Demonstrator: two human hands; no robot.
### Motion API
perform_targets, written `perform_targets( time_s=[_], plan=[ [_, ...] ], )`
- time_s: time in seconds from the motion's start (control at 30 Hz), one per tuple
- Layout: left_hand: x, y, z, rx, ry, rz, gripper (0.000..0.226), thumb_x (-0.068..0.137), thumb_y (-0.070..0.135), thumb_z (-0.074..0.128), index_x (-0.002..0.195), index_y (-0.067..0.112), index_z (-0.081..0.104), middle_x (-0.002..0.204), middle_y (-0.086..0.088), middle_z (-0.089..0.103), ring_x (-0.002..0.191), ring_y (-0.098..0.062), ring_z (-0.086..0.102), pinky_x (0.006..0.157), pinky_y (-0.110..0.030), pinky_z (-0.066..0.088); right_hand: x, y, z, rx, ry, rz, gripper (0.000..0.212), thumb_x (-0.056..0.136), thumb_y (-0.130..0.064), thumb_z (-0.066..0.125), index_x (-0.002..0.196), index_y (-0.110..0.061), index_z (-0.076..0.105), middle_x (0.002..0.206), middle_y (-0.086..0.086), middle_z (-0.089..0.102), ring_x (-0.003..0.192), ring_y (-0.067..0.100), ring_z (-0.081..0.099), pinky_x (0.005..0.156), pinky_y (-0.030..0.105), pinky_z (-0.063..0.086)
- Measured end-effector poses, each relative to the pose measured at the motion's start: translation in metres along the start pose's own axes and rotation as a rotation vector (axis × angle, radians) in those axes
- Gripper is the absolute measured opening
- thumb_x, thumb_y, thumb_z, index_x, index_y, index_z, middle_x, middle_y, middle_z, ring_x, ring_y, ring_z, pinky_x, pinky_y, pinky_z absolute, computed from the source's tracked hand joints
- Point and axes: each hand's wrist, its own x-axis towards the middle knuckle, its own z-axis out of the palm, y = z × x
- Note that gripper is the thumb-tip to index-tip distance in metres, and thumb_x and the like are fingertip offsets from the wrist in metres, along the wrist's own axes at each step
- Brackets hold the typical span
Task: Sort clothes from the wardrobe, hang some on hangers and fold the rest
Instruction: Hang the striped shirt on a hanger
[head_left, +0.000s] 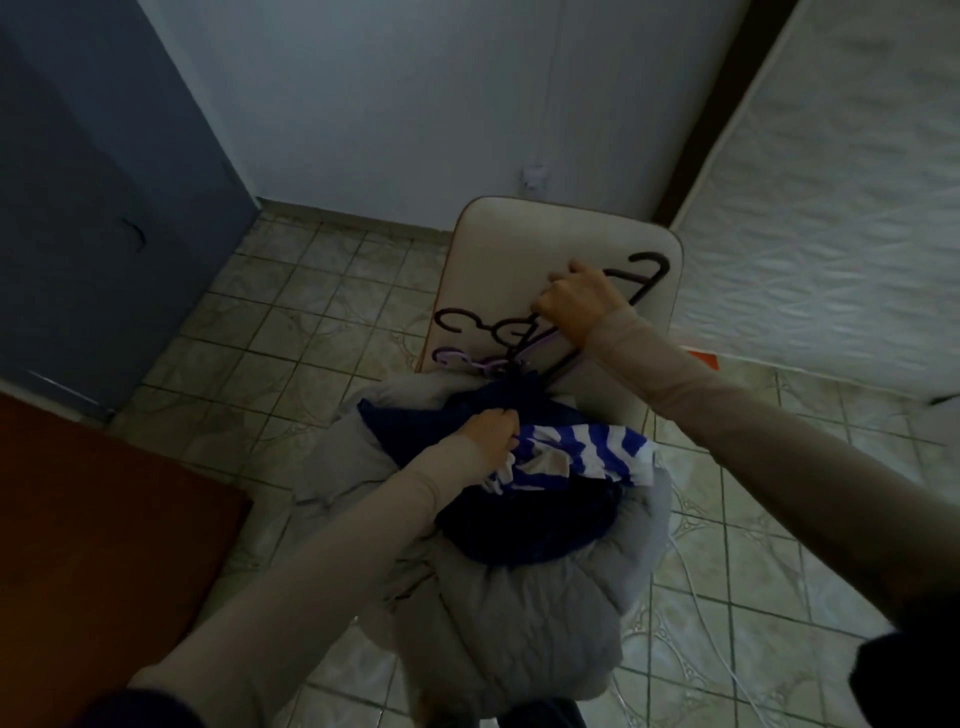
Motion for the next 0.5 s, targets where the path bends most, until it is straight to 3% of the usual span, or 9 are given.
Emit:
perform_targets(
  time_s=[0.23, 0.37, 0.43, 0.5],
  plan=[
    [-0.012, 0.003, -0.019, -0.096, 0.098, 0.002, 0.019, 0.098, 0.011, 0.041, 0.112, 0.002, 0.05, 0.117, -0.014, 0.053, 0.098, -0.026, 0.052, 0.082, -0.034, 0.041, -0.011, 0.024, -0.032, -0.025, 0.049, 0.089, 0.032, 0.091, 0.002, 0.041, 0.111, -0.012, 0.063, 0.109, 0.006, 0.065, 0.106, 0.024, 0.055, 0.094, 0.033, 0.035],
    [-0.02, 0.009, -0.031, -0.147, 0.11, 0.018, 0.006, 0.098, 0.011, 0.04, 0.099, 0.009, 0.046, 0.11, -0.012, 0.052, 0.089, -0.018, 0.045, 0.076, -0.027, 0.035, -0.02, 0.032, -0.054, -0.024, 0.008, 0.13, 0.031, 0.091, 0.002, 0.041, 0.108, -0.012, 0.063, 0.108, 0.006, 0.065, 0.106, 0.024, 0.056, 0.094, 0.033, 0.035],
    [-0.024, 0.012, -0.036, -0.162, 0.119, 0.023, 0.006, 0.098, 0.01, 0.04, 0.098, 0.009, 0.046, 0.105, -0.011, 0.052, 0.09, -0.018, 0.045, 0.077, -0.026, 0.035, -0.025, 0.033, -0.065, -0.101, 0.02, 0.15, 0.021, 0.087, -0.007, 0.053, 0.098, -0.018, 0.067, 0.099, 0.004, 0.069, 0.1, 0.02, 0.06, 0.089, 0.028, 0.039],
    [-0.029, 0.014, -0.041, -0.194, 0.132, 0.024, 0.004, 0.098, 0.011, 0.041, 0.096, 0.011, 0.044, 0.093, -0.003, 0.049, 0.09, -0.019, 0.045, 0.076, -0.026, 0.035, -0.035, 0.036, -0.087, -0.171, 0.142, 0.206, 0.009, 0.065, -0.028, 0.076, 0.073, -0.027, 0.072, 0.08, 0.0, 0.071, 0.084, 0.012, 0.066, 0.074, 0.02, 0.044]
  ],
)
